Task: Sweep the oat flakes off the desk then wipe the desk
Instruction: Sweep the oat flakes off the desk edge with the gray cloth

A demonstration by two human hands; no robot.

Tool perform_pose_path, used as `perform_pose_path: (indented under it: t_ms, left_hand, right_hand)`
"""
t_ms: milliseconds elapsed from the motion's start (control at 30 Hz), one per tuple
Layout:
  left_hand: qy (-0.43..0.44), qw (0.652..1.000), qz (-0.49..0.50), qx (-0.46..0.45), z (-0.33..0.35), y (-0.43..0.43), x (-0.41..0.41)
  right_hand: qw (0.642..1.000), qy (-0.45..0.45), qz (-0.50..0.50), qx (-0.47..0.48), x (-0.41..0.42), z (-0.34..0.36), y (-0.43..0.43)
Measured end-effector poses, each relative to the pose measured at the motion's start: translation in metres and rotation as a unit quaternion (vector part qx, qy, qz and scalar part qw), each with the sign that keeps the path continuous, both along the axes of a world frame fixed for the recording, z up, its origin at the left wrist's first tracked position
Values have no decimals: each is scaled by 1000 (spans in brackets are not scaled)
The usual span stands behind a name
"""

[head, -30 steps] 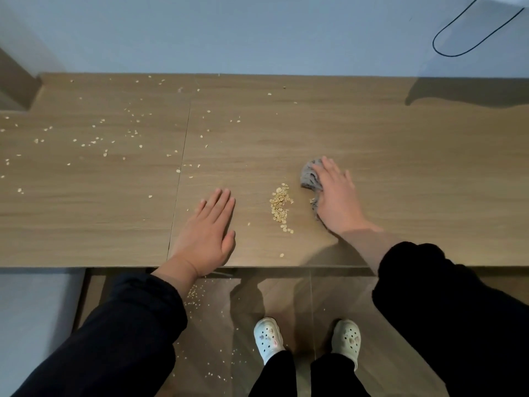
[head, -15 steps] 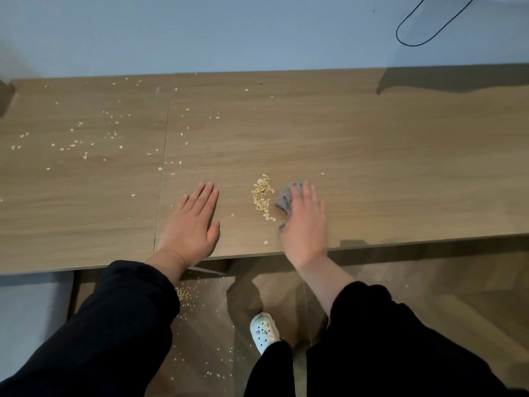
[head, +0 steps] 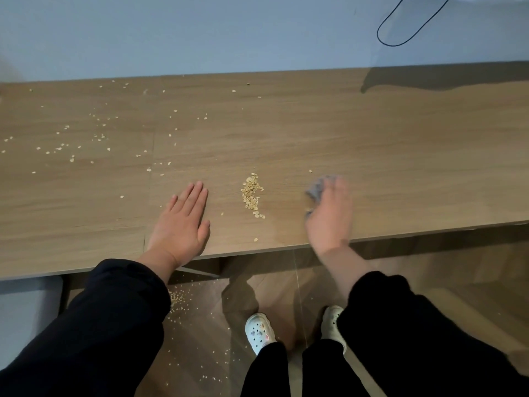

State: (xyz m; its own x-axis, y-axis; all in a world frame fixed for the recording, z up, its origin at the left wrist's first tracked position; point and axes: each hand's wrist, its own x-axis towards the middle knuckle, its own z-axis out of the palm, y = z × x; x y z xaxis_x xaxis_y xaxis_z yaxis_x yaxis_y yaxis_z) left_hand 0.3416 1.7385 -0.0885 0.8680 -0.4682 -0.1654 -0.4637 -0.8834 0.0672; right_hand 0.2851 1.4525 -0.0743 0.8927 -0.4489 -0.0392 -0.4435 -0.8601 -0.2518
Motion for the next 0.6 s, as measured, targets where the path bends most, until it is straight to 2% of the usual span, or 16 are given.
perform_pose_path:
  t_ms: [67,133,200,300,433,500,600]
  left_hand:
    - [-1,1000,1,-2,0,-1,0]
    - [1,1000,2,-3,1,0,-1]
    - [4,1000,1,-5,1,0,-1]
    - [1,1000,4,-18,1,-1,-1]
    - [1,1000,8,-22,-1,1,1]
    - [0,1000,8,-25,-1,1,1]
    - [7,1000,11,-23,-1,1,2]
  right_hand:
    - [996,16,89,6,1,1,18]
    - [991,43,124,25,4,5,11]
    - [997,31,67,30,2,6,-10]
    - [995,-41,-83,28,10,5,-45]
    - [991,-55,-111,54,54,4,-51]
    - [994,-42,-84,62,72,2,-35]
    - [995,-20,65,68,75,-1,7]
